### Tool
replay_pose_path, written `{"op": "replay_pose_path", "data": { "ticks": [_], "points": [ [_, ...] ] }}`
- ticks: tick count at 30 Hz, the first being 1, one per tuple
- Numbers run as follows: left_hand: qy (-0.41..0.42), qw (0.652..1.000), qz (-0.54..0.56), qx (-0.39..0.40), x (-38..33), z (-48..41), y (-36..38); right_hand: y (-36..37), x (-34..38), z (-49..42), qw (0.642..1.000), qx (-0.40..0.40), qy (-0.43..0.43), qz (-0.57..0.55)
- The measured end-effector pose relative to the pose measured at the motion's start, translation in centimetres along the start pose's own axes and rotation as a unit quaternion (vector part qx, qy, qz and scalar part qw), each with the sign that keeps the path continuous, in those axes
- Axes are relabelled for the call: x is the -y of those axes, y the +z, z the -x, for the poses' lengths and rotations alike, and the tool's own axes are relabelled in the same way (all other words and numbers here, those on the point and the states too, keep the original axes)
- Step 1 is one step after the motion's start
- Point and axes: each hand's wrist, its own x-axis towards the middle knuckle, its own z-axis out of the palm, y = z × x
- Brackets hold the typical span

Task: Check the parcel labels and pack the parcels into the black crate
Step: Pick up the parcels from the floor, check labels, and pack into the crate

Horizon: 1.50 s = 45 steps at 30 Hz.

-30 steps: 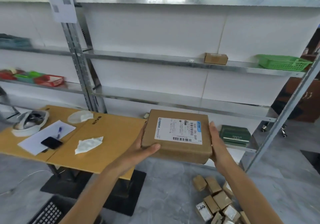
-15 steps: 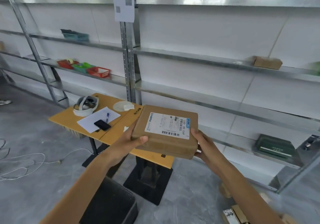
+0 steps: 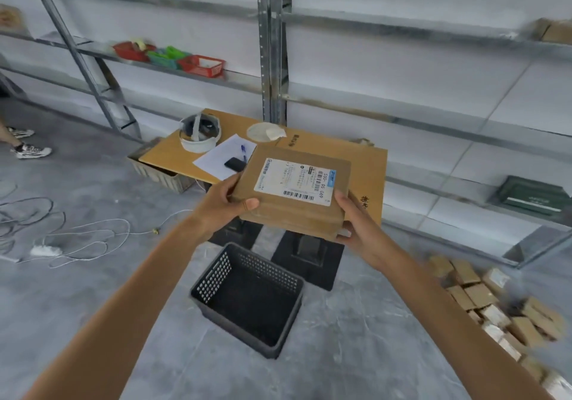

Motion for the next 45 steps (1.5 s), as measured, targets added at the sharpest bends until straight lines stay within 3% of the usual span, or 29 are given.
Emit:
{"op": "replay_pose_path", "data": {
  "ticks": [6, 13, 20, 25, 31, 37, 45],
  "points": [
    [-0.053, 0.998, -0.031, 0.019, 4.1, -2.6, -6.2, 3.7, -2.5, -4.5, 0.995, 0.09, 0.041, -0.013],
    [-0.199, 0.977, -0.053, 0.05, 8.3, -9.8, -10.6, 5.8, -4.2, -14.3, 0.996, 0.032, 0.058, -0.067],
    [-0.256, 0.959, 0.084, -0.088, 11.1, -14.4, -14.6, 9.0, -3.4, -22.0, 0.994, 0.045, 0.075, -0.073],
    [-0.262, 0.959, 0.107, -0.018, 12.8, -17.0, -17.7, 12.0, -3.8, -25.7, 0.994, 0.011, 0.09, -0.066],
    [-0.281, 0.953, 0.112, -0.026, 15.7, -21.1, -20.3, 15.9, -6.5, -27.9, 0.985, -0.057, 0.149, -0.072],
    [-0.278, 0.959, -0.009, 0.057, 19.8, -23.5, -22.9, 20.6, -9.9, -28.3, 0.962, -0.136, 0.208, -0.11],
    [-0.353, 0.909, -0.116, 0.189, 29.1, -20.6, -23.5, 26.0, -18.2, -25.6, 0.921, -0.23, 0.291, -0.123]
  ]
}}
